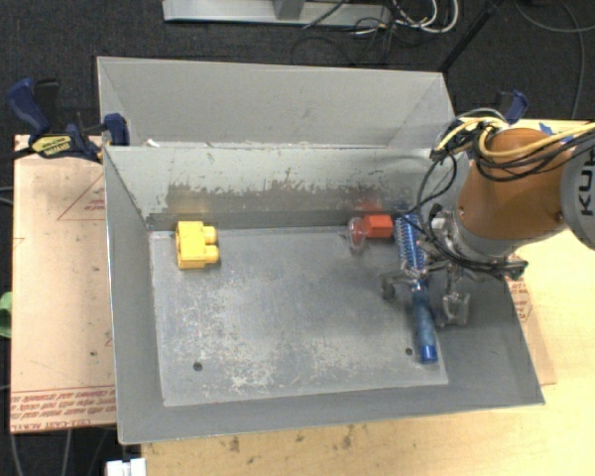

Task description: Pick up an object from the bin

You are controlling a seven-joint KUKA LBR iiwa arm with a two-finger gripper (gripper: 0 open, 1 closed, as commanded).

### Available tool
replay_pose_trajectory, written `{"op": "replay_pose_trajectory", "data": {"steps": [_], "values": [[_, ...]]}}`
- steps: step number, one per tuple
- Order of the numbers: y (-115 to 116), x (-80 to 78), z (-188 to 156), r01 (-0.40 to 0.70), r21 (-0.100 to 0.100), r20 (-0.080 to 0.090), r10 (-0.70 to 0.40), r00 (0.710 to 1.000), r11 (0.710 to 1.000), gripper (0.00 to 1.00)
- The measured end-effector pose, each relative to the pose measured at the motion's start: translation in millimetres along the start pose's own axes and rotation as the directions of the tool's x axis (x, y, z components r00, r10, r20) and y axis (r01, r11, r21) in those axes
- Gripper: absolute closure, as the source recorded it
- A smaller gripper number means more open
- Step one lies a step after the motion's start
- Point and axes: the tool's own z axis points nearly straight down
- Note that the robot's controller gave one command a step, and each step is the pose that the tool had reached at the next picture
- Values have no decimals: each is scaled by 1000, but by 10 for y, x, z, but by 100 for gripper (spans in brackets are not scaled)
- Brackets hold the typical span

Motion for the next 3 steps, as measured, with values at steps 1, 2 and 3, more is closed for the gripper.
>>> {"op": "replay_pose_trajectory", "data": {"steps": [1, 2, 3], "values": [[-41, 75, 5, 1, 10, -9, -1, 1000, 1000, 100], [-1, 71, -1188, 14, 23, -14, -14, 1000, 1000, 100], [-66, 19, -2310, -12, 26, -13, 12, 1000, 1000, 100]]}}
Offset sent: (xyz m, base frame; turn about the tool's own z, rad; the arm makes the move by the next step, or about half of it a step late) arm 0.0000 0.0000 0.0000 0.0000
